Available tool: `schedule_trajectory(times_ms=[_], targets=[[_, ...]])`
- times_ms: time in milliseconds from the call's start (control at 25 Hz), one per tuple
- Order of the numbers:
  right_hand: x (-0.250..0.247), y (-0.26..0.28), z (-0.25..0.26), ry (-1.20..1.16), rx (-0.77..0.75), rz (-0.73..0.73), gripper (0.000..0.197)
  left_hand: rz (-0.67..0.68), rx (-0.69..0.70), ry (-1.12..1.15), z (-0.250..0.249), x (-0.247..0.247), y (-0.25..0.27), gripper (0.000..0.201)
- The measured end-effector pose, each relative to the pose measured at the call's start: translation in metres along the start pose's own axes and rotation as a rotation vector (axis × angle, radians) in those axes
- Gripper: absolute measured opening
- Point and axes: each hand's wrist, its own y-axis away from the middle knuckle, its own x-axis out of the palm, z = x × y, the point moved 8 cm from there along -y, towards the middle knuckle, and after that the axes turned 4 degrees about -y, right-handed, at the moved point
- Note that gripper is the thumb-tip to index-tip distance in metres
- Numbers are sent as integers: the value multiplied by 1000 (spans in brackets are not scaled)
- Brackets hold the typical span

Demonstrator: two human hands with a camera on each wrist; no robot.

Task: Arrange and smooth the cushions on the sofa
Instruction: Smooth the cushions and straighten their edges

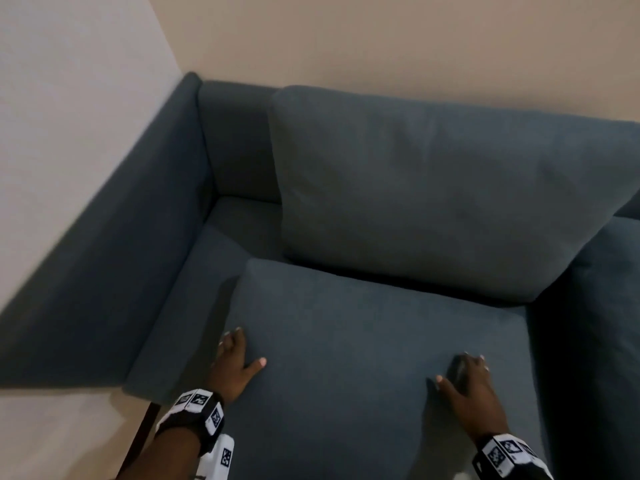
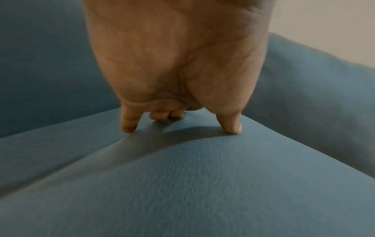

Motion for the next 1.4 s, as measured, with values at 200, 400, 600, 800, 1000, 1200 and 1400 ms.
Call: schedule_trajectory(times_ms=[200, 400, 600, 800, 1000, 1200, 1400], targets=[[60, -13, 180, -114, -339, 180, 89, -244, 512, 7, -81, -94, -29, 46], [92, -36, 349, 215, -749, 399, 87, -262, 610, 13, -114, -167, -104, 57], [66, -76, 415, -281, -834, -61, 77, -495, 571, 72, -109, -177, -141, 63], [212, -94, 337, 572, -601, 632, 76, 113, 251, -347, -82, -65, -173, 79], [147, -121, 337, 283, -724, 286, 68, -140, 389, -276, -112, -82, -164, 72], [102, -134, 302, 143, -636, 236, 75, -39, 255, -236, -124, -64, -182, 76], [106, -114, 231, 454, -599, 498, 126, 281, 288, -508, -163, -5, -153, 92]])
